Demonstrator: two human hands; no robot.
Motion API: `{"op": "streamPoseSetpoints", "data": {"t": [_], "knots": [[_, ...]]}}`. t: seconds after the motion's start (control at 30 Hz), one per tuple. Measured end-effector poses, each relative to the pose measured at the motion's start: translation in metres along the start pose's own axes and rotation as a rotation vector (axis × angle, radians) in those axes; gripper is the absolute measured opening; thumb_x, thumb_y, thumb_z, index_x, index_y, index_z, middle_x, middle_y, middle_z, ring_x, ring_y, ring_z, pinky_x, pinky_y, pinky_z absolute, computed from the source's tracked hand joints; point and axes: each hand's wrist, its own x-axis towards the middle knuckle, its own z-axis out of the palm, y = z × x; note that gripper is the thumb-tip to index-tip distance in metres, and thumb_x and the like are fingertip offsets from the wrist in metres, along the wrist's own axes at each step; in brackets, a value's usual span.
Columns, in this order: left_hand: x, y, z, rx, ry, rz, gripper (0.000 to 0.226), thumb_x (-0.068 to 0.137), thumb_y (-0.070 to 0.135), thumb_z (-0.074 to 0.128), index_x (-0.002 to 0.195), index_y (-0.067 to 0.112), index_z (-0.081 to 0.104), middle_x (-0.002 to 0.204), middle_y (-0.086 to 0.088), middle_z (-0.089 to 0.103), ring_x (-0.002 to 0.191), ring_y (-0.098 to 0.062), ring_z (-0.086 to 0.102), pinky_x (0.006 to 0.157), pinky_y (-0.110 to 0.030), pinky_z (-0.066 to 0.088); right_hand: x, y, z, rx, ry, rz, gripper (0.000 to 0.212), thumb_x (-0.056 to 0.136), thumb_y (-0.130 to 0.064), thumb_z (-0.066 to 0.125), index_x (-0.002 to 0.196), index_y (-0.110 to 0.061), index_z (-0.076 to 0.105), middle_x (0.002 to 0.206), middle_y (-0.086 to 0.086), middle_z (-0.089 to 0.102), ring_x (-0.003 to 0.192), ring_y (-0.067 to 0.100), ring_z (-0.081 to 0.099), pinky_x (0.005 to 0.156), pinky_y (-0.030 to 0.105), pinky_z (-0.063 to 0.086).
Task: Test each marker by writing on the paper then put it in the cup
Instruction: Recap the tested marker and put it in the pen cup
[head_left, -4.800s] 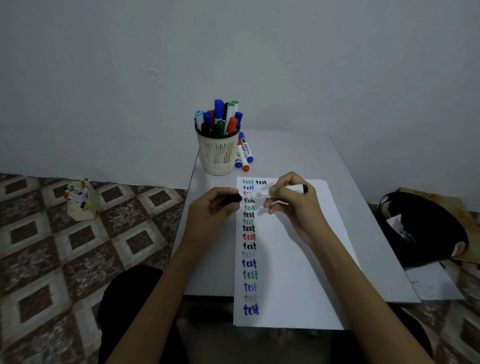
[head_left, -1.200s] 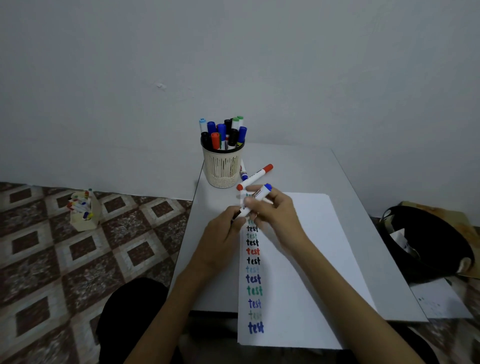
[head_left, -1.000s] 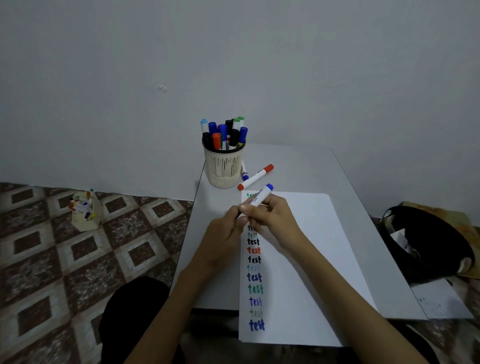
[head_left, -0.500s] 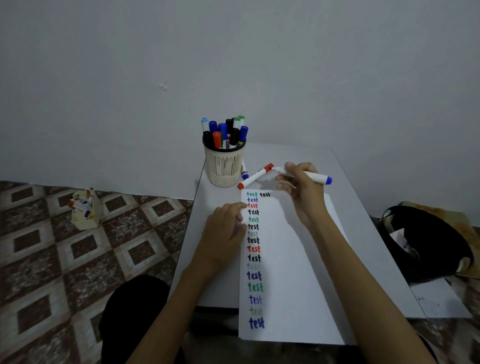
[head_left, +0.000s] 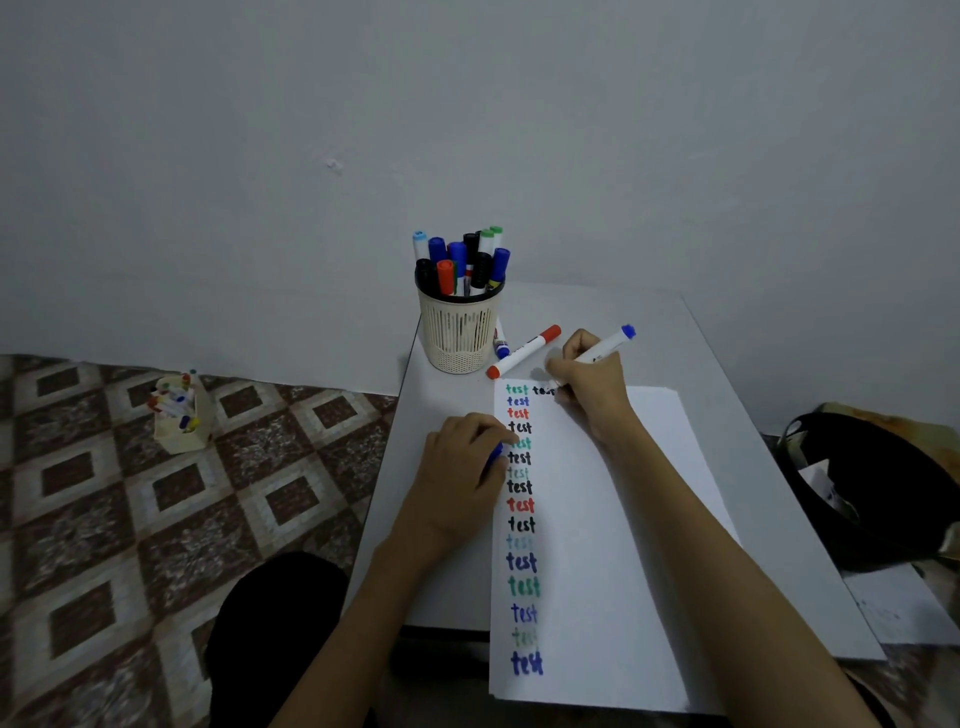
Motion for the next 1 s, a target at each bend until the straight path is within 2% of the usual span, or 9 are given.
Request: {"op": "streamPoseSetpoints", "data": {"t": [0.17,0.3,0.43,0.6,0.7,0.87,1.0], "knots": [[0.001,0.0,-0.001,-0.004,0.004,-0.004,0.029,0.087,0.029,0.045,0.106,0.016,0.063,0.114,0.002,0.057,0.102,-0.013,0.048,0.083,-0.023,0.029,0.003,0.006,0.0,-0.14,-0.068,-0.072,0.031,0.081,0.01,0.062,0.069,-0.008,0.04,0.064,0.01,0.052,0.048,0.008,0.06,0.045,0.021,0.046],[0.0,0.0,-0.001,-0.007,-0.001,-0.009,0.031,0.087,0.031,0.045,0.106,0.017,0.063,0.114,0.002,0.057,0.102,-0.012,0.049,0.084,-0.022,0.029,0.005,0.011,-0.001,-0.179,-0.066,-0.095,0.029,0.081,0.006,0.064,0.07,-0.009,0.042,0.065,0.006,0.056,0.053,0.007,0.063,0.048,0.02,0.047],[0.0,0.001,-0.003,-0.008,-0.002,-0.013,0.029,0.087,0.029,0.047,0.107,0.017,0.064,0.114,0.003,0.056,0.103,-0.012,0.048,0.085,-0.016,0.027,0.008,0.015,-0.001,-0.208,-0.081,-0.133,0.029,0.08,0.006,0.066,0.07,-0.009,0.043,0.068,0.007,0.058,0.057,0.008,0.064,0.051,0.018,0.048],[0.0,0.002,-0.002,-0.015,0.005,-0.009,0.035,0.086,0.034,0.042,0.106,0.016,0.064,0.113,0.001,0.058,0.102,-0.015,0.05,0.086,-0.027,0.034,0.007,0.016,0.004,-0.265,-0.066,-0.164,0.033,0.081,0.007,0.064,0.068,-0.012,0.04,0.069,0.005,0.055,0.059,0.005,0.062,0.052,0.011,0.046],[0.001,0.002,-0.002,-0.007,0.009,-0.005,0.033,0.086,0.033,0.043,0.106,0.017,0.065,0.112,0.001,0.058,0.102,-0.015,0.05,0.086,-0.026,0.031,0.008,0.016,0.001,-0.24,-0.061,-0.18,0.032,0.082,0.007,0.062,0.069,-0.011,0.04,0.068,0.007,0.053,0.063,0.013,0.061,0.053,0.016,0.049],[0.001,0.003,-0.003,-0.013,0.004,-0.011,0.032,0.086,0.032,0.045,0.106,0.016,0.065,0.112,0.001,0.058,0.102,-0.014,0.05,0.087,-0.024,0.03,0.007,0.016,0.003,-0.273,-0.084,-0.198,0.031,0.081,0.007,0.063,0.069,-0.009,0.039,0.069,0.012,0.052,0.061,0.013,0.056,0.053,0.013,0.046],[0.0,0.002,-0.003,-0.007,-0.008,-0.009,0.036,0.087,0.035,0.041,0.107,0.016,0.064,0.112,0.001,0.058,0.102,-0.014,0.05,0.086,-0.023,0.03,0.007,0.015,0.001,-0.265,-0.106,-0.18,0.034,0.079,0.01,0.063,0.065,-0.011,0.039,0.066,0.011,0.049,0.062,0.015,0.055,0.053,0.018,0.048]]}}
